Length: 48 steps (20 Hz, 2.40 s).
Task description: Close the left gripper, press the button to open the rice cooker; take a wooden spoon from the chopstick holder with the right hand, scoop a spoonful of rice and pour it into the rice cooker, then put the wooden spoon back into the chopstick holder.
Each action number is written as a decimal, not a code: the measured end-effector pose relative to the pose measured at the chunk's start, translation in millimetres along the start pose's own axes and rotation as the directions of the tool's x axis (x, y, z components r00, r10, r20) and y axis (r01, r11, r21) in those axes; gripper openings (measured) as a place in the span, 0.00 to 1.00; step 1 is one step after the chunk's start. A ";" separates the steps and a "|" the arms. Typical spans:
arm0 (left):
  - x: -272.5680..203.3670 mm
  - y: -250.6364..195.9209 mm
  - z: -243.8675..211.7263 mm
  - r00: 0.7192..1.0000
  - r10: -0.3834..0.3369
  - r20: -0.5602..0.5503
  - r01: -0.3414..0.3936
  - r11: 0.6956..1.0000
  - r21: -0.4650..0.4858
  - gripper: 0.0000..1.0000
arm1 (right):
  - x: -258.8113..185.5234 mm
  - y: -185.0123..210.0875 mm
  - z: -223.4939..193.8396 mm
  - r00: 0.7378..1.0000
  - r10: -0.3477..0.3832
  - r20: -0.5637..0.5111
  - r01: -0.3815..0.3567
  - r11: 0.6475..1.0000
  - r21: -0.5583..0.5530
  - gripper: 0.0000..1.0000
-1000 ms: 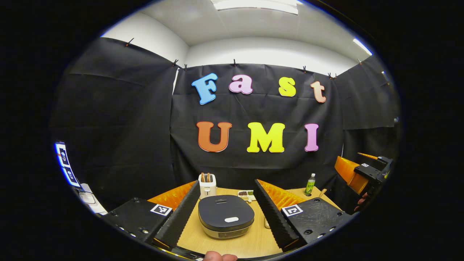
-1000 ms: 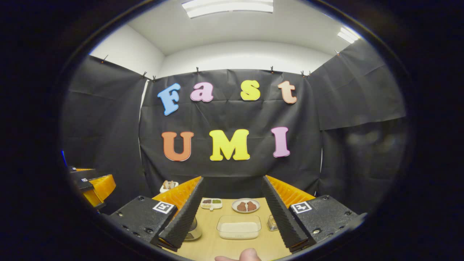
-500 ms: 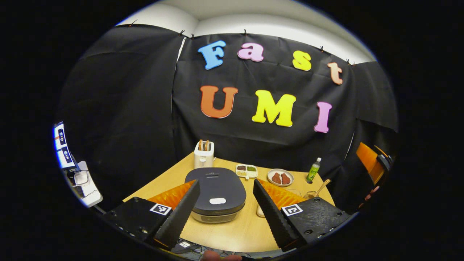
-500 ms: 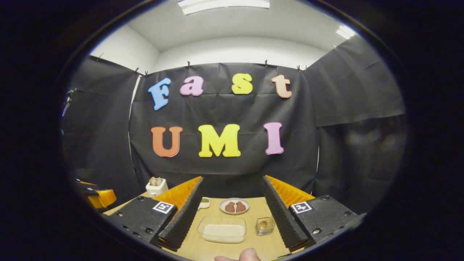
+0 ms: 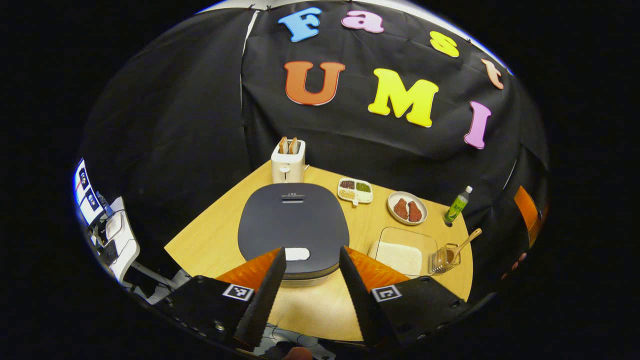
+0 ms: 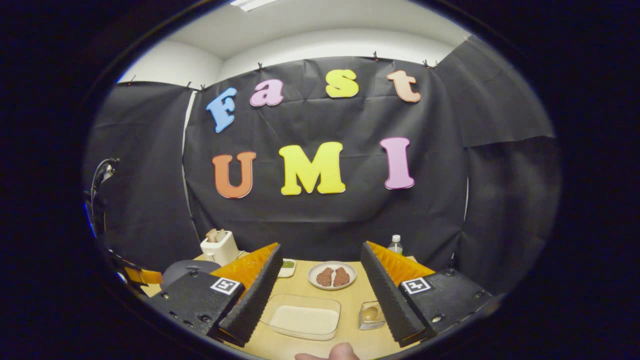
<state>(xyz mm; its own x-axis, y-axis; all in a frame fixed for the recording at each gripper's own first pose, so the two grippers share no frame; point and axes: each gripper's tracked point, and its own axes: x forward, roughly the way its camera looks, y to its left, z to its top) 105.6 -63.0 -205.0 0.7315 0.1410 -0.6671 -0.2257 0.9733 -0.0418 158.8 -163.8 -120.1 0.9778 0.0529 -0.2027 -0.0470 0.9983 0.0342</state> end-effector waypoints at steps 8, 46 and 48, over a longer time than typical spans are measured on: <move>54.5 6.7 -11.9 0.985 -0.047 -0.168 0.040 0.998 -0.043 0.01 | 20.2 -20.0 -5.7 1.000 -0.007 0.013 0.007 1.000 -0.027 1.00; -16.6 20.4 151.5 0.899 -0.109 0.425 0.114 0.993 0.012 0.69 | -36.2 -48.7 32.5 0.984 -0.165 0.073 0.169 0.984 -0.063 1.00; -28.9 18.9 155.9 0.877 -0.090 0.472 0.082 0.996 0.036 0.95 | -41.5 -54.4 30.3 0.984 -0.167 0.065 0.170 0.984 -0.048 1.00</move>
<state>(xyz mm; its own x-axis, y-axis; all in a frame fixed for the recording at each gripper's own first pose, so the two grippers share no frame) 180.5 -20.5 -70.6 0.9655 0.1218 -0.2301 -0.1411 0.9875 -0.0696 127.0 -221.0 -83.8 0.9831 -0.1164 -0.1410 0.1106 0.9927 -0.0483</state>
